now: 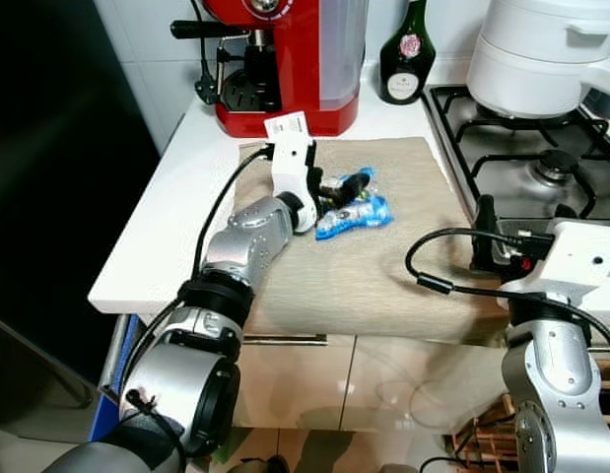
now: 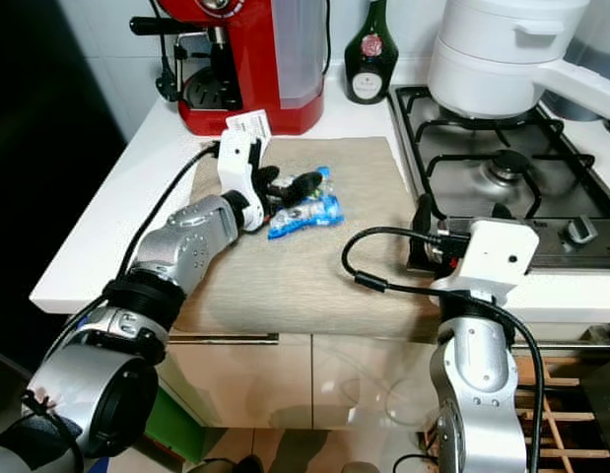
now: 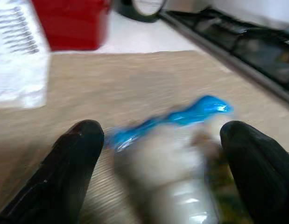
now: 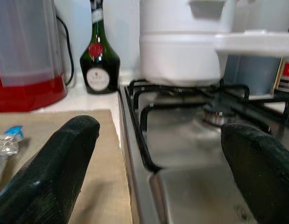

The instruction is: Restocking fridge

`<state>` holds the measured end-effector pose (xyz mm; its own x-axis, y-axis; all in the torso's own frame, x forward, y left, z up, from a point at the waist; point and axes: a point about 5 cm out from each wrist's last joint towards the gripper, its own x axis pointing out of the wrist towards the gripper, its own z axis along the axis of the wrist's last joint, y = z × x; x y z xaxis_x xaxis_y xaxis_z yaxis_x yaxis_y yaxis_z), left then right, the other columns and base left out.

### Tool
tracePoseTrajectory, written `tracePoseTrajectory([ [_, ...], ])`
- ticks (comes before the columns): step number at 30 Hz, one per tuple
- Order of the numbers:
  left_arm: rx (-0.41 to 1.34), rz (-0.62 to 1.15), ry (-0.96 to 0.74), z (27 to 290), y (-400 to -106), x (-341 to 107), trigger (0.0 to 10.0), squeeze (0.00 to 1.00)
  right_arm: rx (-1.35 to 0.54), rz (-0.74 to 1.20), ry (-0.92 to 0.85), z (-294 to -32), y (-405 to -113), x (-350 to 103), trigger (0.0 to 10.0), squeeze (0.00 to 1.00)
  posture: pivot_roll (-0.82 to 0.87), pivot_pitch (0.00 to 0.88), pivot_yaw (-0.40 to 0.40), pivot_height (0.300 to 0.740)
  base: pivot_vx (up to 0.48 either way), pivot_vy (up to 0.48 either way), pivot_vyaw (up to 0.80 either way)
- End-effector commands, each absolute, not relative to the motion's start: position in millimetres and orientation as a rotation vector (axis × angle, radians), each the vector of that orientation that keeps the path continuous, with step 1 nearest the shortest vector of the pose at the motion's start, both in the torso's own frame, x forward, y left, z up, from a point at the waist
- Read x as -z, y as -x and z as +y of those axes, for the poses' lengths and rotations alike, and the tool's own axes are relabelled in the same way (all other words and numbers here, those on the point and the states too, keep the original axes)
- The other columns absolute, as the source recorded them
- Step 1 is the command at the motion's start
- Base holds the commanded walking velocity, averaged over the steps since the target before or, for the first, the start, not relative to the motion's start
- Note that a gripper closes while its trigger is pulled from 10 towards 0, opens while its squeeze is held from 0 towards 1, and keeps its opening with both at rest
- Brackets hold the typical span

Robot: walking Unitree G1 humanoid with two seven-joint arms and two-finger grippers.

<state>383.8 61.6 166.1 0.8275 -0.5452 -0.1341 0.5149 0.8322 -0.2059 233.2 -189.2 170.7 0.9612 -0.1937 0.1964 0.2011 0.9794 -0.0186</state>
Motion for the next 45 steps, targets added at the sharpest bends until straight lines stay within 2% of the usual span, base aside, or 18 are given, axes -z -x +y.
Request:
tracePoseTrajectory([
  [1, 0.539, 0.182, 0.14, 67.6, -386.3, -169.6, 10.0, 0.0, 0.194, -0.204, 0.037, -186.3, -232.6, -174.5, 10.0, 1.0, -0.28, 0.085, 0.103, 0.74, 0.0, 0.0, 0.0],
  [8, 0.547, 0.198, 0.168, 70.3, -385.2, -171.3, 10.0, 0.0, 0.168, -0.198, 0.03, -181.8, -237.1, -173.5, 10.0, 1.0, -0.25, 0.085, 0.094, 0.74, 0.0, 0.0, 0.0],
  [10, 0.598, 0.298, 0.275, 65.1, -379.4, -160.8, 10.0, 0.0, 0.159, -0.192, 0.027, -180.1, -238.7, -172.3, 10.0, 1.0, -0.24, 0.085, 0.091, 0.74, 0.0, 0.0, 0.0],
  [14, 0.635, 0.383, 0.349, 58.8, -372.7, -151.4, 10.0, 0.0, 0.151, -0.188, 0.025, -178.8, -239.1, -171.8, 10.0, 1.0, -0.24, 0.084, 0.091, 0.74, 0.0, 0.0, 0.0],
  [17, 0.663, 0.383, 0.35, 54.3, -370.0, -151.8, 10.0, 0.0, 0.15, -0.187, 0.024, -178.6, -239.4, -171.6, 10.0, 1.0, -0.24, 0.083, 0.089, 0.74, 0.0, 0.0, 0.0],
  [21, 0.755, 0.406, 0.25, 40.5, -360.3, -144.9, 10.0, 0.0, 0.144, -0.184, 0.024, -178.2, -240.5, -171.3, 10.0, 1.0, -0.24, 0.082, 0.086, 0.74, 0.0, 0.0, 0.0],
  [22, 0.782, 0.425, 0.24, 36.8, -356.7, -141.1, 2.3, 0.0, 0.143, -0.184, 0.024, -178.4, -241.0, -171.4, 10.0, 1.0, -0.24, 0.082, 0.086, 0.74, 0.0, 0.0, 0.0],
  [23, 0.799, 0.438, 0.235, 34.4, -354.3, -138.6, 2.3, 0.0, 0.143, -0.184, 0.025, -178.6, -241.3, -171.4, 10.0, 1.0, -0.24, 0.082, 0.086, 0.74, 0.0, 0.0, 0.0],
  [24, 0.822, 0.465, 0.229, 31.5, -350.0, -133.8, 0.0, 0.0, 0.142, -0.184, 0.025, -178.1, -241.8, -171.4, 10.0, 1.0, -0.24, 0.081, 0.084, 0.74, 0.0, 0.0, 0.0],
  [30, 0.833, 0.524, 0.231, 26.5, -342.9, -117.0, 0.0, 0.0, 0.145, -0.183, 0.027, -178.6, -242.0, -170.9, 10.0, 1.0, -0.25, 0.081, 0.089, 0.74, 0.0, 0.0, 0.0],
  [36, 0.846, 0.453, 0.225, 26.3, -343.8, -119.7, 0.0, 0.0, 0.151, -0.18, 0.027, -179.6, -243.0, -170.2, 10.0, 1.0, -0.24, 0.084, 0.089, 0.74, 0.0, 0.0, 0.0],
  [45, 0.759, 0.328, 0.432, 40.6, -362.6, -145.5, 0.0, 0.0, 0.155, -0.185, 0.025, -179.6, -246.1, -169.9, 10.0, 1.0, -0.24, 0.066, 0.096, 0.74, 0.0, 0.0, 0.0],
])
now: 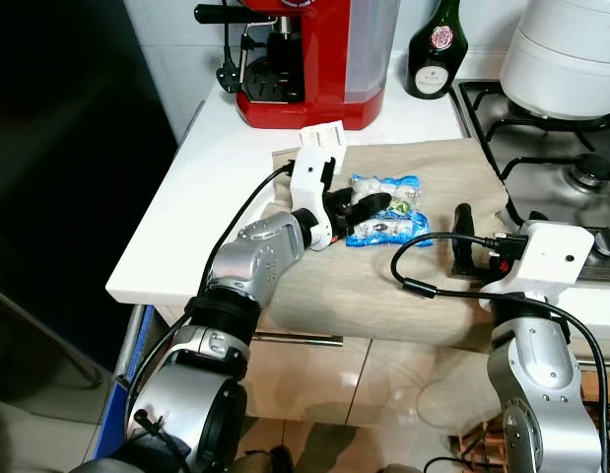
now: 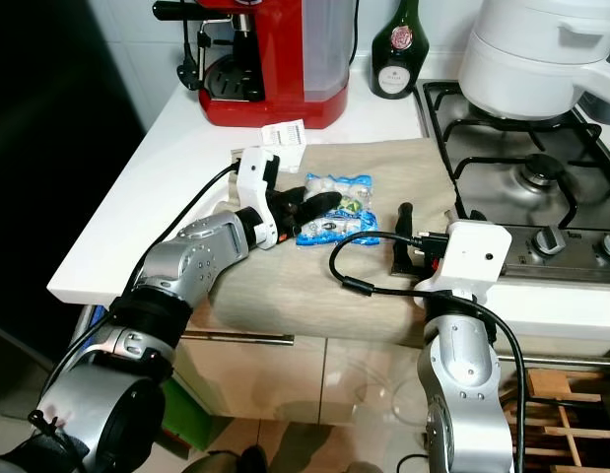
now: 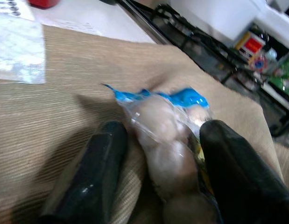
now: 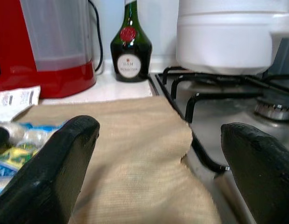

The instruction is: Restocking fridge

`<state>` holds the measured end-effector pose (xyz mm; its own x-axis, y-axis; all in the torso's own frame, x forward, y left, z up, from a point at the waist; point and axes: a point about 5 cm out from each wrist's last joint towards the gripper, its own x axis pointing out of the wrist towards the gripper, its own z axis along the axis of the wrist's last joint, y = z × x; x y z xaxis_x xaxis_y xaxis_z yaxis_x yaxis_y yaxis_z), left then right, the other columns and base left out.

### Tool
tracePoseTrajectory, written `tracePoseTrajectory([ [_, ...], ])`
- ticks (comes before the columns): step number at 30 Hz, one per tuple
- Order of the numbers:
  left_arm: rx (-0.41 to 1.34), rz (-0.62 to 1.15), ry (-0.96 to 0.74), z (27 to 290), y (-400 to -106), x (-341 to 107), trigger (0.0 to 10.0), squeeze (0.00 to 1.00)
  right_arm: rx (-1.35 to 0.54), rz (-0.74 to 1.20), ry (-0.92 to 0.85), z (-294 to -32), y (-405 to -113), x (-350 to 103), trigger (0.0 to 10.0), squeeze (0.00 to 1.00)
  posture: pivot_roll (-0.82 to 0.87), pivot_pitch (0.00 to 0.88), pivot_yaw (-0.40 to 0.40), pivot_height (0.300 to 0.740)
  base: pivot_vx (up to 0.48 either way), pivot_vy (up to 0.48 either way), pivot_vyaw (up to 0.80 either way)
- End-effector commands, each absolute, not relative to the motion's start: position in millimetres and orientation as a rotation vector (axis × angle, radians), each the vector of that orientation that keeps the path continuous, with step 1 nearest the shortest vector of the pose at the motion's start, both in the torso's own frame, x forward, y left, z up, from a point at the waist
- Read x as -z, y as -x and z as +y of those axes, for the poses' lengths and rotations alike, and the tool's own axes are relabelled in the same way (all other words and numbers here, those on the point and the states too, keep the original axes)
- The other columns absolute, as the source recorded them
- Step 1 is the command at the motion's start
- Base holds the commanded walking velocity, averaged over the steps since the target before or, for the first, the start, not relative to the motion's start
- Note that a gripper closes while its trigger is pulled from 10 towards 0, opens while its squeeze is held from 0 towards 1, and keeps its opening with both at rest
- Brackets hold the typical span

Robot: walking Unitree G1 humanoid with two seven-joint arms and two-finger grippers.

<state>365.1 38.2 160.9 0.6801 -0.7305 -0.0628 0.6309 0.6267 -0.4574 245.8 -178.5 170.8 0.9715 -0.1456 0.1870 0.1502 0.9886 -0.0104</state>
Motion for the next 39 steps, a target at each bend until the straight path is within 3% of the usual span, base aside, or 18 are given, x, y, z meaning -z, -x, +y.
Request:
tracePoseTrajectory([
  [1, 0.746, 0.318, 0.454, 42.8, -364.9, -148.3, 0.0, 0.0, 0.156, -0.186, 0.025, -179.9, -246.5, -169.8, 10.0, 1.0, -0.24, 0.061, 0.095, 0.74, 0.0, 0.0, 0.0],
  [7, 0.698, 0.237, 0.612, 49.5, -375.1, -166.6, 0.0, 0.0, 0.16, -0.193, 0.027, -181.5, -248.9, -170.9, 10.0, 1.0, -0.24, 0.058, 0.094, 0.74, 0.0, 0.0, 0.0],
  [19, 0.698, 0.093, 0.697, 62.5, -386.2, -205.5, 0.0, 0.0, 0.165, -0.192, 0.029, -182.5, -250.4, -170.4, 10.0, 1.0, -0.24, 0.062, 0.093, 0.74, 0.0, 0.0, 0.0],
  [27, 0.715, 0.021, 0.49, 65.1, -384.2, -213.9, 0.0, 0.0, 0.183, -0.181, 0.018, -182.5, -259.2, -174.5, 10.0, 0.97, -0.23, 0.064, 0.097, 0.74, 0.0, 0.0, 0.0],
  [28, 0.681, -0.028, 0.393, 73.3, -383.4, -217.0, 10.0, 0.0, 0.137, -0.2, -0.072, -177.9, -266.7, -183.0, 10.0, 0.0, -0.24, 0.063, 0.1, 0.74, 0.0, 0.0, 0.0],
  [29, 0.672, -0.057, 0.345, 77.1, -381.7, -219.4, 10.0, 0.0, 0.126, -0.213, -0.114, -176.8, -270.4, -188.0, 10.0, 0.9, -0.23, 0.058, 0.1, 0.74, 0.0, 0.0, 0.0],
  [30, 0.668, -0.075, 0.317, 79.2, -380.4, -221.0, 10.0, 0.0, 0.121, -0.222, -0.139, -176.2, -272.6, -191.2, 10.0, 0.9, -0.23, 0.058, 0.1, 0.74, 0.0, 0.0, 0.0],
  [31, 0.667, -0.093, 0.304, 81.1, -378.3, -223.3, 10.0, 0.0, 0.12, -0.227, -0.155, -176.3, -275.1, -194.1, 10.0, 1.0, -0.23, 0.058, 0.1, 0.74, 0.0, 0.0, 0.0],
  [34, 0.661, -0.118, 0.346, 84.4, -374.8, -228.6, 10.0, 0.0, 0.109, -0.232, -0.174, -175.7, -280.3, -197.5, 10.0, 1.0, -0.22, 0.054, 0.093, 0.74, 0.0, 0.0, 0.0],
  [39, 0.63, -0.145, 0.373, 94.7, -366.7, -231.7, 10.0, 0.0, 0.02, -0.174, -0.407, -164.7, -300.3, -199.7, 10.0, 1.0, -0.19, 0.048, 0.079, 0.74, 0.0, 0.0, 0.0],
])
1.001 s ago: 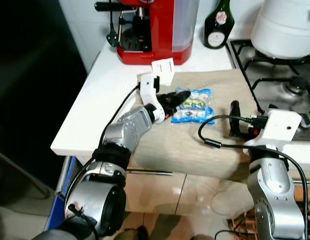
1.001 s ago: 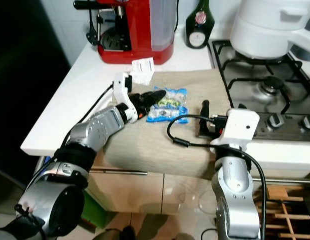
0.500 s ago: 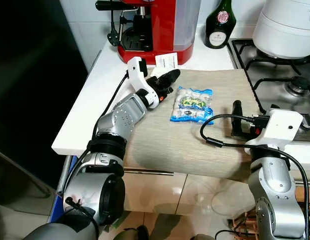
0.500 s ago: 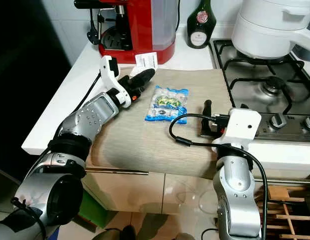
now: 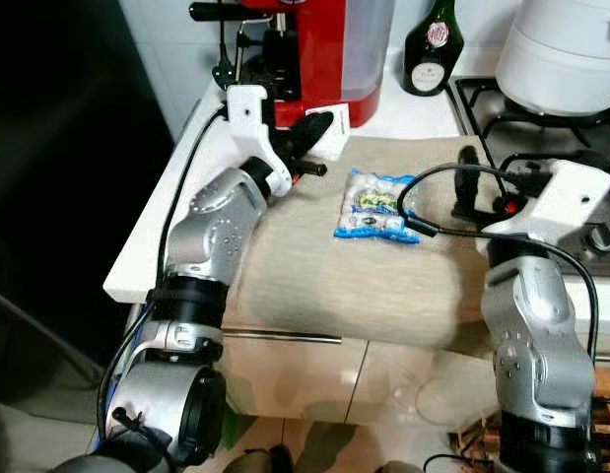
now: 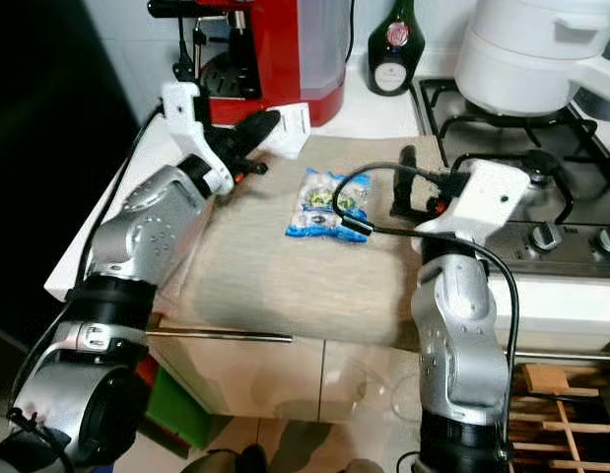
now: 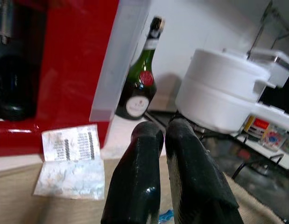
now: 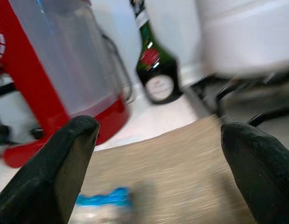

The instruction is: Restocking fridge

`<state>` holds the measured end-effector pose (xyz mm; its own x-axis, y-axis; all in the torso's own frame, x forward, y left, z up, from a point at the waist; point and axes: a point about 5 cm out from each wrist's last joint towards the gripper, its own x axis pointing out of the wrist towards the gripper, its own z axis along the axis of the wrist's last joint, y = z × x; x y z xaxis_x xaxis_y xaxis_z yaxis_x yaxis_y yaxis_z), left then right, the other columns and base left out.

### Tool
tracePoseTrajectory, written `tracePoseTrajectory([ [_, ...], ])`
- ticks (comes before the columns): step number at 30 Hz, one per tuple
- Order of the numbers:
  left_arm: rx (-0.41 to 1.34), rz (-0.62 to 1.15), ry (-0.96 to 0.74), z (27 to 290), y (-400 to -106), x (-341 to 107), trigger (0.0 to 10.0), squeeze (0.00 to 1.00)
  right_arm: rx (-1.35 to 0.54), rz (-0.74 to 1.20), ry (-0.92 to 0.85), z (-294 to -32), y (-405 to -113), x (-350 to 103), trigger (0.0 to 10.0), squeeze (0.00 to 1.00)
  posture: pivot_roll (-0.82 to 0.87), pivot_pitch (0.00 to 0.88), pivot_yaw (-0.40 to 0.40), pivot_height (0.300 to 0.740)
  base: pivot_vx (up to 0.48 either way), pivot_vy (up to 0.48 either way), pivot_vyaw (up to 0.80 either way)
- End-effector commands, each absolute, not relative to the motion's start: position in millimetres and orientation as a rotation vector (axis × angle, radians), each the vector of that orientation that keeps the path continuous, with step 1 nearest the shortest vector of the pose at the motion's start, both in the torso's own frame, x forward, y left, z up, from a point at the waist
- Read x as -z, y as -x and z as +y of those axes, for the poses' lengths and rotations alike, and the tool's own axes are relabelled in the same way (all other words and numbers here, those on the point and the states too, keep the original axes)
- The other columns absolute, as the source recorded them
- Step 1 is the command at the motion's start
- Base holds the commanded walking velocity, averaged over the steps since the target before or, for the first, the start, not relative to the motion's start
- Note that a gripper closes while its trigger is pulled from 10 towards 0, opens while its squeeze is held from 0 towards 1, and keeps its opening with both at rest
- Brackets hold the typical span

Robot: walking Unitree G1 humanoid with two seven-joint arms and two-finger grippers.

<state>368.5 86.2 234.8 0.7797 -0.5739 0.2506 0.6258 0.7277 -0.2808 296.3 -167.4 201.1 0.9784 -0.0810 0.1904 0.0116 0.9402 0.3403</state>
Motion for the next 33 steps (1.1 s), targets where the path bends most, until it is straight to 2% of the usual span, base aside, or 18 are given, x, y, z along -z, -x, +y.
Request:
tracePoseTrajectory([
  [1, 0.627, -0.138, 0.376, 96.1, -365.1, -229.6, 10.0, 0.0, 0.004, -0.16, -0.429, -162.6, -302.1, -199.9, 10.0, 1.0, -0.18, 0.045, 0.077, 0.74, 0.0, 0.0, 0.0],
  [6, 0.629, -0.105, 0.375, 100.9, -355.2, -222.1, 10.0, 0.0, -0.019, -0.079, -0.477, -154.0, -302.0, -192.8, 10.0, 1.0, -0.17, 0.046, 0.079, 0.74, 0.0, 0.0, 0.0],
  [12, 0.63, -0.077, 0.392, 102.3, -351.4, -219.6, 10.0, 0.0, 0.011, 0.058, -0.451, -147.1, -300.8, -171.9, 10.0, 1.0, -0.16, 0.048, 0.084, 0.74, 0.0, 0.0, 0.0],
  [13, 0.628, -0.073, 0.399, 102.7, -351.4, -220.8, 10.0, 0.0, 0.027, 0.093, -0.462, -148.5, -301.7, -167.5, 10.0, 0.0, -0.16, 0.047, 0.085, 0.74, 0.0, 0.0, 0.0],
  [21, 0.605, -0.051, 0.415, 108.4, -351.2, -221.3, 10.0, 0.0, 0.11, 0.216, -0.576, -155.6, -302.3, -151.3, 10.0, 0.0, -0.16, 0.046, 0.081, 0.74, 0.0, 0.0, 0.0],
  [27, 0.646, -0.015, 0.366, 101.8, -346.3, -214.3, 10.0, 0.0, 0.028, 0.289, -0.611, -140.9, -303.7, -146.3, 10.0, 0.0, -0.16, 0.046, 0.079, 0.74, 0.0, 0.0, 0.0],
  [28, 0.666, -0.002, 0.334, 98.5, -343.9, -211.0, 10.0, 0.0, 0.014, 0.306, -0.609, -138.5, -303.9, -144.8, 10.0, 0.0, -0.16, 0.046, 0.079, 0.74, 0.0, 0.0, 0.0],
  [29, 0.713, 0.01, 0.2, 91.8, -337.3, -204.1, 10.0, 0.0, 0.0, 0.331, -0.593, -136.3, -303.7, -142.7, 10.0, 0.0, -0.16, 0.046, 0.077, 0.74, 0.0, 0.0, 0.0],
  [31, 0.762, 0.008, 0.064, 85.7, -330.1, -198.1, 10.0, 0.0, -0.008, 0.348, -0.573, -135.5, -303.0, -140.2, 10.0, 0.0, -0.16, 0.047, 0.075, 0.74, 0.0, 0.0, 0.0],
  [33, 0.786, 0.004, 0.011, 83.3, -326.6, -195.7, 10.0, 0.0, -0.009, 0.355, -0.563, -135.6, -302.7, -138.7, 10.0, 0.0, -0.16, 0.047, 0.075, 0.74, 0.0, 0.0, 0.0],
])
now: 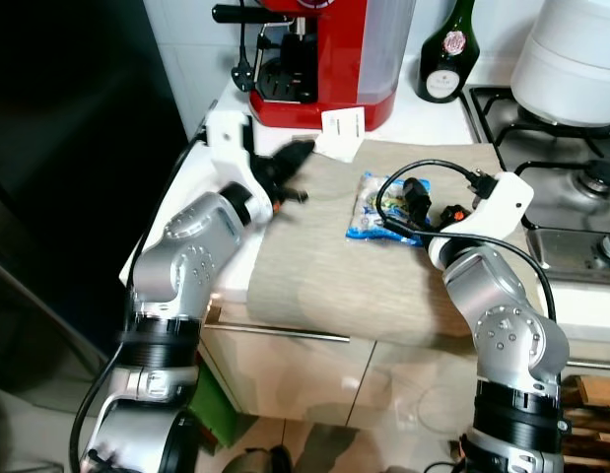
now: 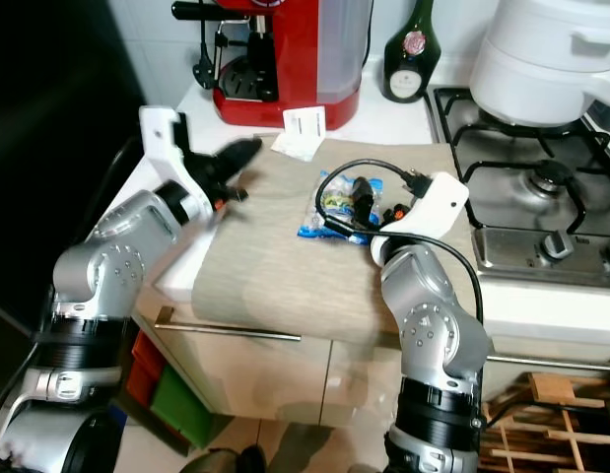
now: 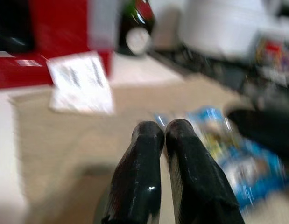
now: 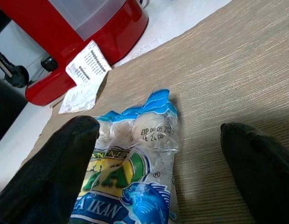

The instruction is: Restocking fridge

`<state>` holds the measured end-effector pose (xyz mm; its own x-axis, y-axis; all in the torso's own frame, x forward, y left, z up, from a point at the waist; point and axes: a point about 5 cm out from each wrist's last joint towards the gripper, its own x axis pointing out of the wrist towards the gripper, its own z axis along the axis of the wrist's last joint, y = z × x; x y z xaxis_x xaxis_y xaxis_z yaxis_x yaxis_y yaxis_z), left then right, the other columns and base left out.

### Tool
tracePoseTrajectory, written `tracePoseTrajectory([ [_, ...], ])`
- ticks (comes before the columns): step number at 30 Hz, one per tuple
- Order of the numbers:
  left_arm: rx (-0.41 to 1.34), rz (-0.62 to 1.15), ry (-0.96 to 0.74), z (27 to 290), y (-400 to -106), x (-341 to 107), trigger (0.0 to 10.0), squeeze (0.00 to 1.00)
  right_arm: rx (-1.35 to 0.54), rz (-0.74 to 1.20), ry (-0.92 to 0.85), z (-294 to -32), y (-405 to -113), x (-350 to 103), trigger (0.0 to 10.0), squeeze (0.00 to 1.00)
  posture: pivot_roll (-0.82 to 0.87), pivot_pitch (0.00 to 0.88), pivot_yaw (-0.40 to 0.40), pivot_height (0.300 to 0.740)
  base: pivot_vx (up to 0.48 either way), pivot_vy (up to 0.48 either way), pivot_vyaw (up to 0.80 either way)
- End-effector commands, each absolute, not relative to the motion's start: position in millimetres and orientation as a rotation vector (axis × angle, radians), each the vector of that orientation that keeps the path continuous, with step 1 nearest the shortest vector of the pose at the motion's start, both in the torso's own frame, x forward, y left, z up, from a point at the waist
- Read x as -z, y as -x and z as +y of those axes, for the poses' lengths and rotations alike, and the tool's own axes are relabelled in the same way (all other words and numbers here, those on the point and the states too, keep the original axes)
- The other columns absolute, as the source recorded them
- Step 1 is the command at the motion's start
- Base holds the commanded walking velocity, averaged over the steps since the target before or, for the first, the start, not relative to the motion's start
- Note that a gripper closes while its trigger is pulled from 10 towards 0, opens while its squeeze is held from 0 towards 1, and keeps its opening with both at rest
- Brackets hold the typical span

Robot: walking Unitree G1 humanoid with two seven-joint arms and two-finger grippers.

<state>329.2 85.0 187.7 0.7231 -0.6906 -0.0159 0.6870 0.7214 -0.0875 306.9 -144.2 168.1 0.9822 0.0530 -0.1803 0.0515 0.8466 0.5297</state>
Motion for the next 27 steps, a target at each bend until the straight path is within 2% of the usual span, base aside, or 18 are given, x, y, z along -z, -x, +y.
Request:
tracePoseTrajectory([
  [1, 0.801, 0.005, -0.009, 82.1, -323.1, -193.6, 10.0, 0.0, -0.013, 0.367, -0.548, -135.1, -302.2, -136.5, 10.0, 0.0, -0.16, 0.048, 0.075, 0.74, 0.0, 0.0, 0.0],
  [6, 0.843, 0.036, -0.025, 81.8, -310.3, -186.0, 10.0, 0.0, -0.034, 0.422, -0.511, -131.2, -299.6, -128.8, 9.8, 0.0, -0.16, 0.048, 0.074, 0.74, 0.0, 0.0, 0.0],
  [7, 0.855, 0.047, -0.013, 81.4, -306.8, -184.5, 10.0, 0.0, -0.037, 0.439, -0.511, -130.3, -298.5, -126.7, 8.5, 0.0, -0.16, 0.048, 0.074, 0.74, 0.0, 0.0, 0.0],
  [8, 0.866, 0.057, 0.006, 81.0, -303.9, -183.6, 10.0, 0.0, -0.043, 0.45, -0.509, -129.5, -297.7, -125.2, 2.3, 0.0, -0.16, 0.048, 0.074, 0.74, 0.0, 0.0, 0.0],
  [9, 0.879, 0.069, 0.063, 80.0, -300.1, -182.8, 10.0, 0.0, -0.056, 0.468, -0.505, -127.8, -296.5, -121.6, 0.0, 0.0, -0.16, 0.048, 0.074, 0.74, 0.0, 0.0, 0.0],
  [13, 0.892, 0.08, 0.126, 77.5, -298.4, -182.8, 10.0, 0.0, -0.059, 0.481, -0.508, -126.9, -296.2, -117.9, 0.0, 0.0, -0.15, 0.044, 0.07, 0.74, 0.0, 0.0, 0.0],
  [16, 0.877, 0.11, 0.234, 72.6, -299.8, -179.8, 10.0, 0.0, -0.089, 0.475, -0.517, -122.8, -298.7, -117.8, 0.0, 0.0, -0.15, 0.032, 0.065, 0.74, 0.0, 0.0, 0.0],
  [23, 0.839, 0.137, 0.258, 74.3, -303.0, -174.9, 10.0, 0.0, -0.118, 0.445, -0.516, -120.8, -302.2, -121.4, 0.0, 0.0, -0.15, 0.027, 0.061, 0.74, 0.0, 0.0, 0.0],
  [26, 0.837, 0.144, 0.276, 73.4, -303.4, -175.1, 10.0, 0.0, -0.138, 0.453, -0.528, -116.1, -303.8, -118.8, 0.0, 0.06, -0.15, 0.027, 0.059, 0.74, 0.0, 0.0, 0.0],
  [27, 0.839, 0.143, 0.284, 72.0, -303.7, -176.0, 10.0, 0.0, -0.146, 0.452, -0.534, -114.1, -304.3, -117.8, 0.0, 0.15, -0.15, 0.028, 0.054, 0.74, 0.0, 0.0, 0.0],
])
